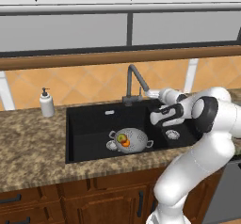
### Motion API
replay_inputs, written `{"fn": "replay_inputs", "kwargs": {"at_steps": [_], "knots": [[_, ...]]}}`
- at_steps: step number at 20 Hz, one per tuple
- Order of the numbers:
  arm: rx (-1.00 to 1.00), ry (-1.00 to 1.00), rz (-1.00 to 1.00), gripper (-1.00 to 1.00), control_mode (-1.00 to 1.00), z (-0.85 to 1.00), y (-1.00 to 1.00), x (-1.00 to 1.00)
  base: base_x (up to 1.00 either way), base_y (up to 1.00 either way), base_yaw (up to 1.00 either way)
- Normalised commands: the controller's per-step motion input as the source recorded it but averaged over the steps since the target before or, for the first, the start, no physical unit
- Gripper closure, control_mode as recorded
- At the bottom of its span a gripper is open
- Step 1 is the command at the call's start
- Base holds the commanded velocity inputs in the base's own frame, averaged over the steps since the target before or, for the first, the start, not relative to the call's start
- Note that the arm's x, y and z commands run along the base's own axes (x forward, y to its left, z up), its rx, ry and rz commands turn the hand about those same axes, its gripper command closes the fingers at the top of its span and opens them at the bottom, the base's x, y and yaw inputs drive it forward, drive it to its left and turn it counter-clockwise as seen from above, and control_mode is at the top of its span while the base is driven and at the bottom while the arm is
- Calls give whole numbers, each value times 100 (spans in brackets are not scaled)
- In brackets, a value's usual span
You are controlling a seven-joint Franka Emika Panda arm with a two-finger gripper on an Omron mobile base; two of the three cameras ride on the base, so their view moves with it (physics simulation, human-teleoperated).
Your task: Put the colander in the sink, put the apple, tangerine in the colander, and turn on the sink faucet and pour water over the colander.
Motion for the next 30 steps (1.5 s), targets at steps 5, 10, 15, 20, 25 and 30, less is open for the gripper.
{"fn": "replay_inputs", "kwargs": {"at_steps": [5,10,15,20,25,30], "knots": [[0,-6,0,-100,-100,-45,0,22,0,0,0],[0,-8,1,-100,-100,-40,-6,19,0,0,0],[0,-7,5,-100,-100,-28,-21,18,0,0,0],[1,-5,7,-100,-100,-23,-24,16,0,0,0],[0,-1,6,-100,-100,-11,-12,19,0,0,0],[0,0,1,-100,-100,0,0,23,0,0,0]]}}
